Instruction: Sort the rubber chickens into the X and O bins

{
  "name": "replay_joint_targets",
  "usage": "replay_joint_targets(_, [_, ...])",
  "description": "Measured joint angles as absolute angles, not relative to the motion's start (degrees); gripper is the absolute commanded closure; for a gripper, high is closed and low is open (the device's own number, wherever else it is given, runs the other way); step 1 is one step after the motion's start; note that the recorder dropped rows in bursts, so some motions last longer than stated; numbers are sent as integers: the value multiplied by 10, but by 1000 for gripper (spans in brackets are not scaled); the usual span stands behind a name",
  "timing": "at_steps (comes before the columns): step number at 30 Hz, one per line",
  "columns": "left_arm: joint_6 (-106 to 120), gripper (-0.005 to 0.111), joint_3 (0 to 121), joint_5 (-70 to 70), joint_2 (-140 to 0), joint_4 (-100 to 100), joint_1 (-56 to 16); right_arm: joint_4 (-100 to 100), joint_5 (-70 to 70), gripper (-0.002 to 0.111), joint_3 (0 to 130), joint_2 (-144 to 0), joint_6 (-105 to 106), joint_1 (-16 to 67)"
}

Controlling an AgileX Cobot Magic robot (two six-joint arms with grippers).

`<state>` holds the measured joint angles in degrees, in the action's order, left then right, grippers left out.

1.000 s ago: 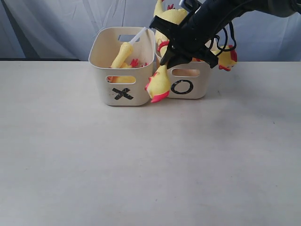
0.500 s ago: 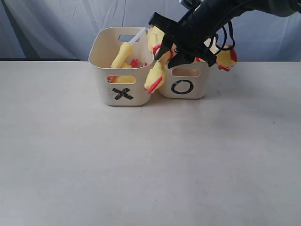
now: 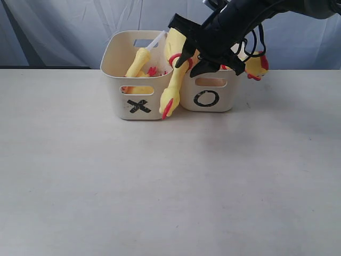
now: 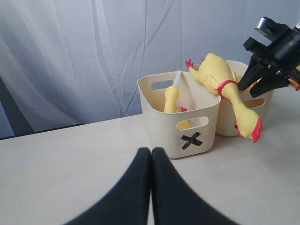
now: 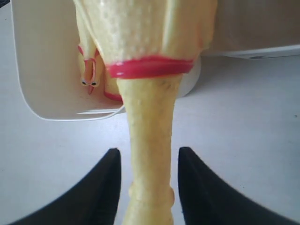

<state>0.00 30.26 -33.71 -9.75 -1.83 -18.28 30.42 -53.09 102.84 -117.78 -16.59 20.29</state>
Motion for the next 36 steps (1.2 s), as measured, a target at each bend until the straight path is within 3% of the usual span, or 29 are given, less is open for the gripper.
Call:
replay_joint_targets(14, [0, 106, 303, -337, -98, -18, -183, 294, -518, 69, 1028, -1185, -159, 236])
replay_joint_targets(21, [0, 106, 303, -337, -98, -18, -183, 241, -519, 57, 1028, -1191, -175, 242])
replay_joint_targets(36, [0, 106, 303, -337, -98, -18, -183, 235, -505, 57, 1028, -1205, -181, 242])
